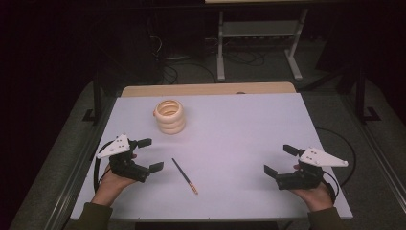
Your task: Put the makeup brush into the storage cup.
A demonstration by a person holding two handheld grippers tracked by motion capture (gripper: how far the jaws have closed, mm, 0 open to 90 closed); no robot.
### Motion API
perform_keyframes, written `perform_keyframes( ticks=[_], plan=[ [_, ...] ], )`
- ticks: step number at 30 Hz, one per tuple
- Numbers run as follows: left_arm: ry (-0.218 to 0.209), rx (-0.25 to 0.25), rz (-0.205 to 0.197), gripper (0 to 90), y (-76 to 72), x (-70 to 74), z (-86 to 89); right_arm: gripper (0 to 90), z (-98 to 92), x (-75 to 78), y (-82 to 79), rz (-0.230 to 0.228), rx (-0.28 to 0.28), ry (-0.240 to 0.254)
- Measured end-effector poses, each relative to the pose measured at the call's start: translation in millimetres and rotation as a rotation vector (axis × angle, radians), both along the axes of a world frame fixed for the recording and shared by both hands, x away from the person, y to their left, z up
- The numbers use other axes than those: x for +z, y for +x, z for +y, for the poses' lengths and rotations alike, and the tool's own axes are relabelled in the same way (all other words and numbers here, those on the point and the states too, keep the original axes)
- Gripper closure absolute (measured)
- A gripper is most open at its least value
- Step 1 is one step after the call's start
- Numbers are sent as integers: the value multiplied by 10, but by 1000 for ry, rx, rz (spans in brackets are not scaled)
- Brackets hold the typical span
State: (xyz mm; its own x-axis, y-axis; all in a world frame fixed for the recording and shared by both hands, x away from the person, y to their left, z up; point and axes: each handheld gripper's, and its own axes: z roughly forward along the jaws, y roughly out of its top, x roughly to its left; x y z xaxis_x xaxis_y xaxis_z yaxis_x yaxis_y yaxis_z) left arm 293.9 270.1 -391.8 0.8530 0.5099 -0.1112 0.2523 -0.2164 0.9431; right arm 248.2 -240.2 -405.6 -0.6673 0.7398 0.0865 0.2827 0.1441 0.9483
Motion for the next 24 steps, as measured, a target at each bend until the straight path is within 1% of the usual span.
perform_keyframes(
  ticks=[10, 16, 18, 20, 24],
  plan=[
    [15, -16, -8, 0, 45, 28, -86, 0, 5, -3, 5, 4, 1, -3],
    [27, -28, -1, 0, 66, 34, -141, 0, 9, -4, 6, 4, 2, -2],
    [28, -32, -5, 0, 73, 35, -151, 0, 9, -5, 7, 3, 2, -3],
    [23, -34, 0, 0, 76, 36, -171, 0, 9, -5, 8, 3, 2, -3],
    [28, -39, 0, 0, 96, 28, -191, 0, 9, -5, 8, 4, 2, -2]
  ],
)
